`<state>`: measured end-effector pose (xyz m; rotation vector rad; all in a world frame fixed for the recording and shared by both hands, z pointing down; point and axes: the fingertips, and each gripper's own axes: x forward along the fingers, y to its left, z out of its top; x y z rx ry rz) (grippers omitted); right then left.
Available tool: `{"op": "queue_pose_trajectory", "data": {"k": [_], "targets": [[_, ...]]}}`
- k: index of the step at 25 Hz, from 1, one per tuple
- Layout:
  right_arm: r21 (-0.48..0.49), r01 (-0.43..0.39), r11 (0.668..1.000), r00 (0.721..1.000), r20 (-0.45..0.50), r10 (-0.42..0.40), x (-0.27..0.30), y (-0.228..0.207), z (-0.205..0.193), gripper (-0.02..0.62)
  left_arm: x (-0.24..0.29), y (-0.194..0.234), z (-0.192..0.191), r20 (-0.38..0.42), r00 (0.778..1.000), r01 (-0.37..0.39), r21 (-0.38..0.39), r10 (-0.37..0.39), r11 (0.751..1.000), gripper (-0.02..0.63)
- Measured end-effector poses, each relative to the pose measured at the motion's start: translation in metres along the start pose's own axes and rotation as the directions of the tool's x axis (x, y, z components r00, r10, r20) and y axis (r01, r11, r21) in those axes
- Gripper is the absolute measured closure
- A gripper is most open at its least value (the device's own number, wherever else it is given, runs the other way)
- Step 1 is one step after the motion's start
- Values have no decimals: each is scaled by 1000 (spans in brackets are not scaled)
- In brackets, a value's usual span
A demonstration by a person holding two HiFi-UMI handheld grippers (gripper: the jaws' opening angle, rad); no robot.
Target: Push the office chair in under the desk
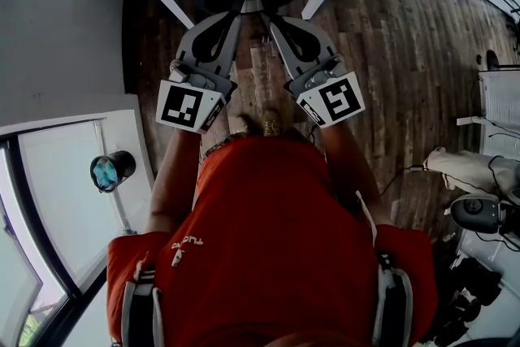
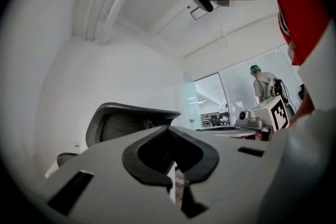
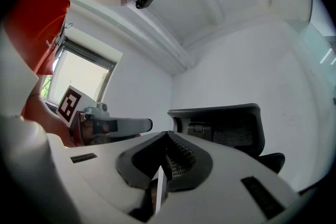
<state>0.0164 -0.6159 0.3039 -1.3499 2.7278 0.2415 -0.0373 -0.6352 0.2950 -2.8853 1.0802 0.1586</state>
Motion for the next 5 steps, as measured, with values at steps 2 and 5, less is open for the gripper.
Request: {"op": "queue_pose_trajectory", "data": {"k": [2,5], "targets": [[1,2,1000,1000,-1,-2,0,-1,0,571,0,2,-2,-12,1000,-5,2,5,1000,597],[2,7,1000,1000,-1,-7,0,-3,-1,571,-1,4,-5,-27,1000,-10,8,10,1000,597]]}}
